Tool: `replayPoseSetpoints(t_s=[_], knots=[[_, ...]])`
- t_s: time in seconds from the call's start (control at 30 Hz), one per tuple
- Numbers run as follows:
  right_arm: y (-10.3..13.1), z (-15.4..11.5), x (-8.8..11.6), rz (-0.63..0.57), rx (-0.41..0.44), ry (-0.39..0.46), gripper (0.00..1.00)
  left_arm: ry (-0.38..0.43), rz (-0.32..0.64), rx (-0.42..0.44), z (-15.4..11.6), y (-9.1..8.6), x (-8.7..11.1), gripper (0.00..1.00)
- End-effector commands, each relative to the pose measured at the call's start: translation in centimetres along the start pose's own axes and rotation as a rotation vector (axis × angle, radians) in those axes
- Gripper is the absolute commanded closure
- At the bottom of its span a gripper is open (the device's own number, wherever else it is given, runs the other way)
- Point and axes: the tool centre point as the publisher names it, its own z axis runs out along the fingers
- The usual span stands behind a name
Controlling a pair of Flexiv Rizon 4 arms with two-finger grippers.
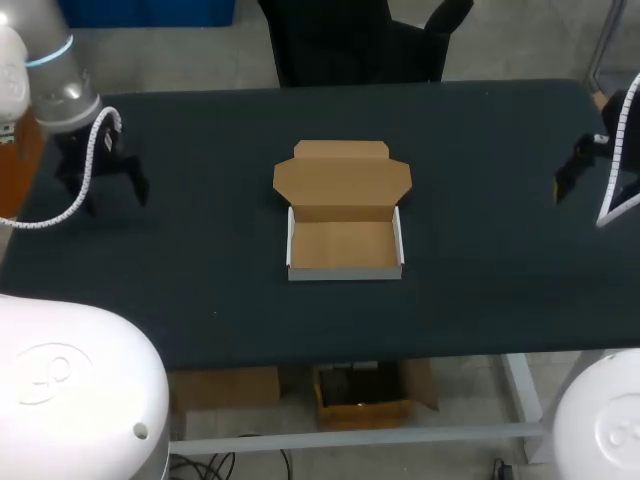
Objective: Assemble the packaging by folding the flat box into shape, placing the metal phone stand inside, and closing the box properly
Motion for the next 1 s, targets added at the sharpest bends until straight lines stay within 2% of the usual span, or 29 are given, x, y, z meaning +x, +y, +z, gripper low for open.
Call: replayPoseSetpoints(t_s=[0.03,0.2,0.4,1.0], knots=[[0.0,-0.2,0.0,0.000,0.002,-0.001,0.00,-0.017,-0.004,0.002,0.4,-0.5,0.0,0.00],[0.0,-0.2,0.0,0.000,0.002,-0.001,0.00,-0.044,-0.001,0.011,1.0,-2.1,-0.8,0.00],[0.0,-0.2,0.0,0.000,0.002,-0.001,0.00,-0.031,-0.003,0.004,1.9,-4.4,-2.1,0.00],[0.0,-0.2,0.0,0.000,0.002,-0.001,0.00,-0.038,0.007,-0.009,2.6,-9.4,-3.6,0.00]])
